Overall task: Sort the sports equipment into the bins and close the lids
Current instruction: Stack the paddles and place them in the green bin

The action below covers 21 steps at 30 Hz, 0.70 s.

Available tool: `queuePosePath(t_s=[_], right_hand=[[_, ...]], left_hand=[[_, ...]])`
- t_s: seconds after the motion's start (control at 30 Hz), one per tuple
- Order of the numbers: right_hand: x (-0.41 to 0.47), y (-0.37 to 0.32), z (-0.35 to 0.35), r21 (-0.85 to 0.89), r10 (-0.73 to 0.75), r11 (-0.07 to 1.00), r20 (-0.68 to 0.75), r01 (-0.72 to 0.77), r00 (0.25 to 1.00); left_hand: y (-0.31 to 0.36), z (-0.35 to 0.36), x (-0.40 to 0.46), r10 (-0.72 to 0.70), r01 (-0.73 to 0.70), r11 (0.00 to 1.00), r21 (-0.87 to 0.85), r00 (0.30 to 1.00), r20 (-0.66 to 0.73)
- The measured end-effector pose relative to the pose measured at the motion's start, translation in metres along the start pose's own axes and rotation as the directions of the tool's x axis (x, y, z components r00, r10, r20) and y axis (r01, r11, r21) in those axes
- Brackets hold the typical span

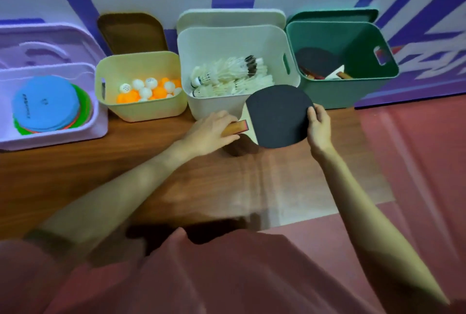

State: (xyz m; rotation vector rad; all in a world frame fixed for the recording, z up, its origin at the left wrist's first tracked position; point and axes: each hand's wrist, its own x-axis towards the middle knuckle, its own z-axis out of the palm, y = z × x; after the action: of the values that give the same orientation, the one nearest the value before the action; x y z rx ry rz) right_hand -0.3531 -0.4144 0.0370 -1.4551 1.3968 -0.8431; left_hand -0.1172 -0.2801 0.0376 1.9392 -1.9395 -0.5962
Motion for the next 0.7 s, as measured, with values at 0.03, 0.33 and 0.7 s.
queuePosePath(t_s=[0.03,0.33,0.7], right_hand=[[0.011,0.0,-0.014,0.009,-0.005,1.0,-0.013,0.005,1.0],[0.129,-0.019,-0.115,-0.011,-0.087,0.996,-0.05,0.086,0.995],[0.302,-0.047,-0.147,-0.536,-0.137,0.819,0.161,0.204,0.977]], left_hand=[[0.012,0.0,0.014,0.009,-0.009,1.0,0.009,1.0,-0.001],[0.108,-0.021,0.155,0.154,-0.141,0.985,0.103,0.98,-0.129],[0.147,-0.004,0.292,-0.044,0.06,0.965,0.257,0.997,-0.068]])
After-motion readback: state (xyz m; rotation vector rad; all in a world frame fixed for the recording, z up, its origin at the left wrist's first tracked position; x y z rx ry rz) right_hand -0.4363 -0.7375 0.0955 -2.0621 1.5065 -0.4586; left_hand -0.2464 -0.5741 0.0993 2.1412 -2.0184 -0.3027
